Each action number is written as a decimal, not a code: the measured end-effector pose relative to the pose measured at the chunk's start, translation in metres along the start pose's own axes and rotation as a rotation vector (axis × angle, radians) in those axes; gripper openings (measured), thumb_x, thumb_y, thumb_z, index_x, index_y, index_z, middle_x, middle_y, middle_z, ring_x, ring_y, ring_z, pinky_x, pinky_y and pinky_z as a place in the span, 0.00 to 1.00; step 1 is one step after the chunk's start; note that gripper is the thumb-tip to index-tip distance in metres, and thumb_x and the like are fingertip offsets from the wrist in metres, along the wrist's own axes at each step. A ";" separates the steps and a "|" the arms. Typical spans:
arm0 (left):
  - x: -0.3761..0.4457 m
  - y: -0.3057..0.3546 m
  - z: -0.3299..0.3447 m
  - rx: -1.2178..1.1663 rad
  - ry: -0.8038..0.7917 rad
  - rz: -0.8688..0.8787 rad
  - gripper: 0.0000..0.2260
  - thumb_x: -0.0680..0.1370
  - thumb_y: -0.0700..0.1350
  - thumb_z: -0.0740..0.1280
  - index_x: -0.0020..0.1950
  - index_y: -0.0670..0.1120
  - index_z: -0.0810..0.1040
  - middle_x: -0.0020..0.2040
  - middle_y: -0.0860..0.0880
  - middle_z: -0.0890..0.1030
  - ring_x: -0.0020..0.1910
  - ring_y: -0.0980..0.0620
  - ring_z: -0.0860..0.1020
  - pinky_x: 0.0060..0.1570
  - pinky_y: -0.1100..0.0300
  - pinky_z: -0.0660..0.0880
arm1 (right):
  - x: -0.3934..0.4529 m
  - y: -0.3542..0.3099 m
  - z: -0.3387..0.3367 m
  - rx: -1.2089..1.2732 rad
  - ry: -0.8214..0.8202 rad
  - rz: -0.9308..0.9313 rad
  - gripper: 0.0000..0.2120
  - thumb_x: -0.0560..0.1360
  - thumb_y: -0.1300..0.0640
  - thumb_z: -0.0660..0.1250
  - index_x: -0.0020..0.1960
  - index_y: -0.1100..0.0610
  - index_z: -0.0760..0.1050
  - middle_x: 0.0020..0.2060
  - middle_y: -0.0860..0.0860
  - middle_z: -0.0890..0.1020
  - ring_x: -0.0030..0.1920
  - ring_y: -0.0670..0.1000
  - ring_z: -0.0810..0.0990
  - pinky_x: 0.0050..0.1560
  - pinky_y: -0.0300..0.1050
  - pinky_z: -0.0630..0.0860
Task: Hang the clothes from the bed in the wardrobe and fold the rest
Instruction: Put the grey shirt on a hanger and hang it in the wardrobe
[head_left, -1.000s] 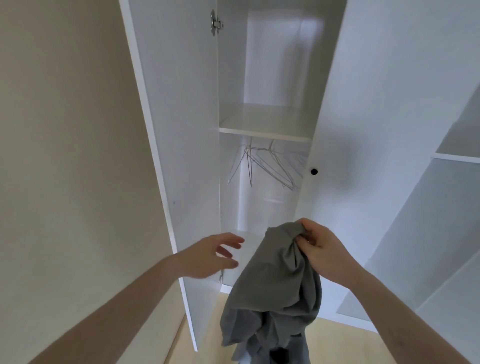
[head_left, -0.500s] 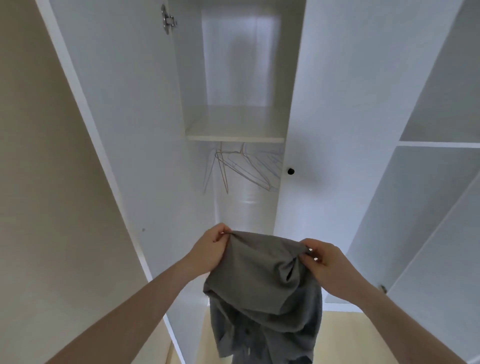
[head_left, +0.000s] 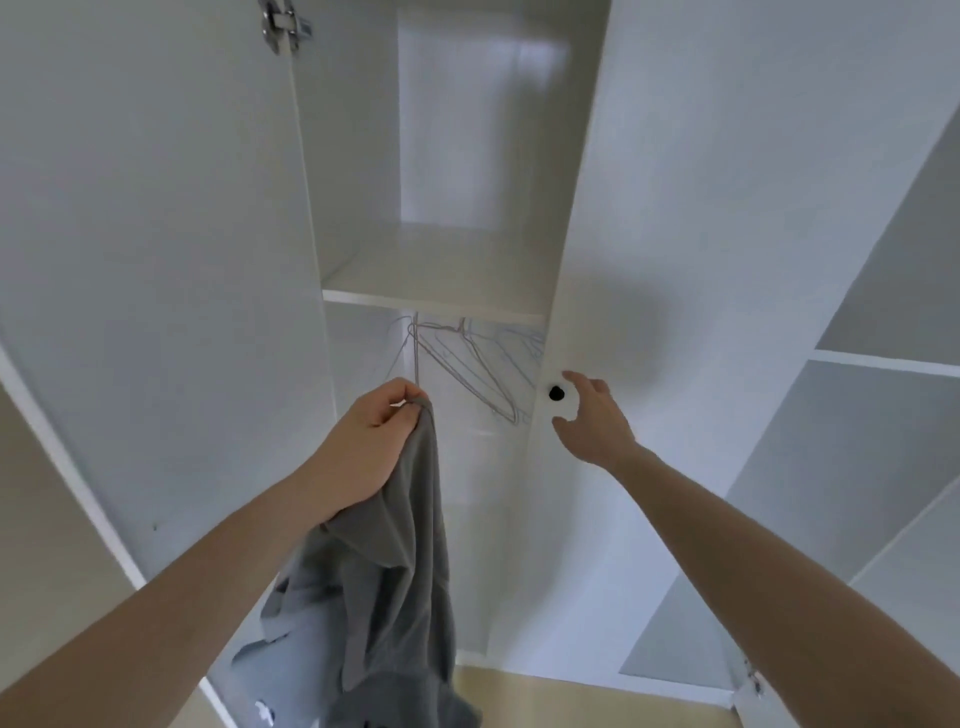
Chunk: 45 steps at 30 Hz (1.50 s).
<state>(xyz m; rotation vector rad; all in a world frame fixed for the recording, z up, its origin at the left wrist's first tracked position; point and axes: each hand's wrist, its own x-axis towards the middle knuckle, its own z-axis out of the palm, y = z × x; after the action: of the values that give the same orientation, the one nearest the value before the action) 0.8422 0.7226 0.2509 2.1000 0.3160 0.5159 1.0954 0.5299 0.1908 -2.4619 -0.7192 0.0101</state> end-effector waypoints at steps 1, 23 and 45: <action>0.006 0.001 0.000 0.021 0.009 0.001 0.13 0.86 0.43 0.57 0.48 0.52 0.78 0.43 0.54 0.81 0.44 0.53 0.79 0.46 0.62 0.72 | 0.021 0.001 0.001 -0.073 -0.049 0.021 0.34 0.78 0.56 0.69 0.81 0.50 0.60 0.75 0.54 0.65 0.64 0.59 0.77 0.60 0.50 0.76; 0.003 -0.009 0.012 0.042 -0.186 0.061 0.11 0.86 0.46 0.58 0.50 0.52 0.78 0.43 0.55 0.82 0.42 0.57 0.80 0.43 0.62 0.72 | -0.194 0.074 0.015 0.171 0.468 0.268 0.21 0.68 0.40 0.79 0.47 0.42 0.68 0.48 0.37 0.76 0.41 0.39 0.80 0.39 0.40 0.74; 0.022 0.011 0.070 0.025 -0.324 0.102 0.10 0.86 0.48 0.58 0.52 0.56 0.79 0.49 0.56 0.83 0.49 0.55 0.81 0.46 0.61 0.72 | -0.211 0.093 0.034 0.253 0.500 0.296 0.26 0.79 0.63 0.68 0.74 0.49 0.68 0.70 0.45 0.72 0.64 0.44 0.75 0.64 0.48 0.78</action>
<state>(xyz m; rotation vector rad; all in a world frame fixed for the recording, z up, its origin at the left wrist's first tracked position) 0.8947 0.6748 0.2309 2.1896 0.0287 0.2237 0.9554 0.3783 0.0828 -2.1738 -0.1270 -0.3653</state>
